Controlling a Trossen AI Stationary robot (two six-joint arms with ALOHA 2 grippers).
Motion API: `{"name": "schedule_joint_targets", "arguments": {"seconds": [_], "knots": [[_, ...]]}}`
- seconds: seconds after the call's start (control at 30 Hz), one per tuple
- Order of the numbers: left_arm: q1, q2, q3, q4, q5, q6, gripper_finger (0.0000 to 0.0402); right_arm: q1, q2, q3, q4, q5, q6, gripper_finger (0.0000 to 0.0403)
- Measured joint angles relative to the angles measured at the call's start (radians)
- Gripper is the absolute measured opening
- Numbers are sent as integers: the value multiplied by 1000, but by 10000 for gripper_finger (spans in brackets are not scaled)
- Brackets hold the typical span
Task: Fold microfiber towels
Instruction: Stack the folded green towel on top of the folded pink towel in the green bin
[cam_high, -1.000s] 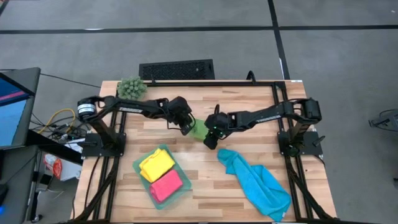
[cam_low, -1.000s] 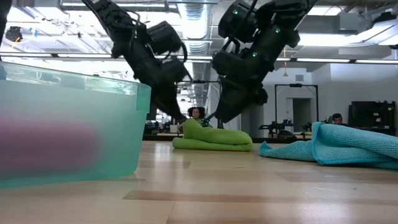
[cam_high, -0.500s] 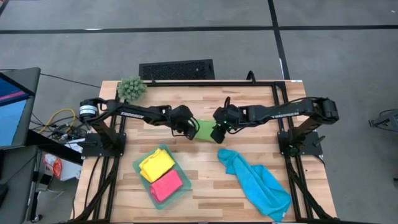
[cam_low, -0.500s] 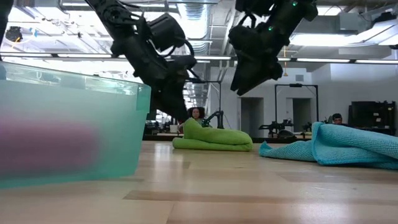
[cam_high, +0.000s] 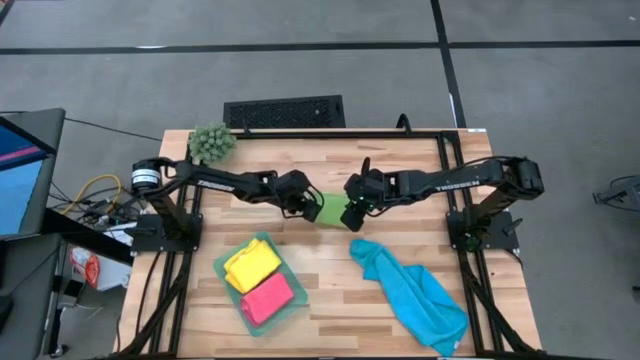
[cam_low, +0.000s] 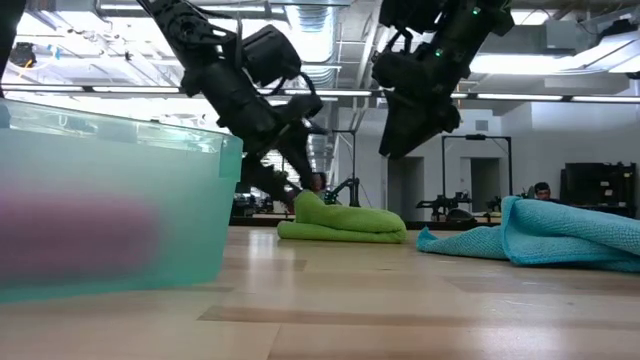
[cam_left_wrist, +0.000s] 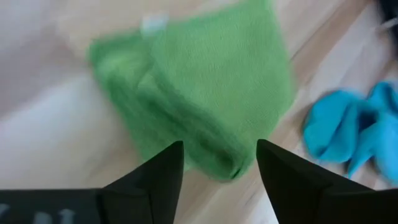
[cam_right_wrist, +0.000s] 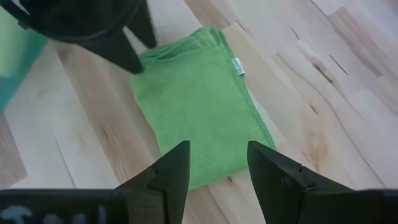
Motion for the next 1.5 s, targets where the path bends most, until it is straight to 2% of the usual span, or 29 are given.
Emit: {"name": "schedule_joint_targets", "arguments": {"seconds": [0.17, 0.47, 0.6, 0.77, 0.83, 1.1, 1.43, 1.5], "knots": [[-17, 43, -2, -1, 26, -43, 196, 1, -1, 0, 0, 0, -3, 184], [-19, 57, 0, 55, 5, -68, 187, 5, -1, 0, -18, -1, 0, 184], [-19, 64, -1, 46, 10, -69, 138, 20, -1, 0, -21, -1, 0, 184], [-13, 59, -1, 50, 15, -60, 30, 29, -1, 0, -26, -1, 0, 184], [-11, 43, 0, 52, 22, -55, 11, 29, -1, 0, -26, -1, 1, 184], [-12, -40, 0, -122, -69, -4, 4, 28, 33, 0, 49, 24, -13, 184], [-5, -35, 0, -180, -148, 63, 6, 6, 247, 2, 282, -27, -59, 184], [4, -35, 0, -202, -144, 69, 6, -9, 286, 0, 280, -31, -60, 184]]}}
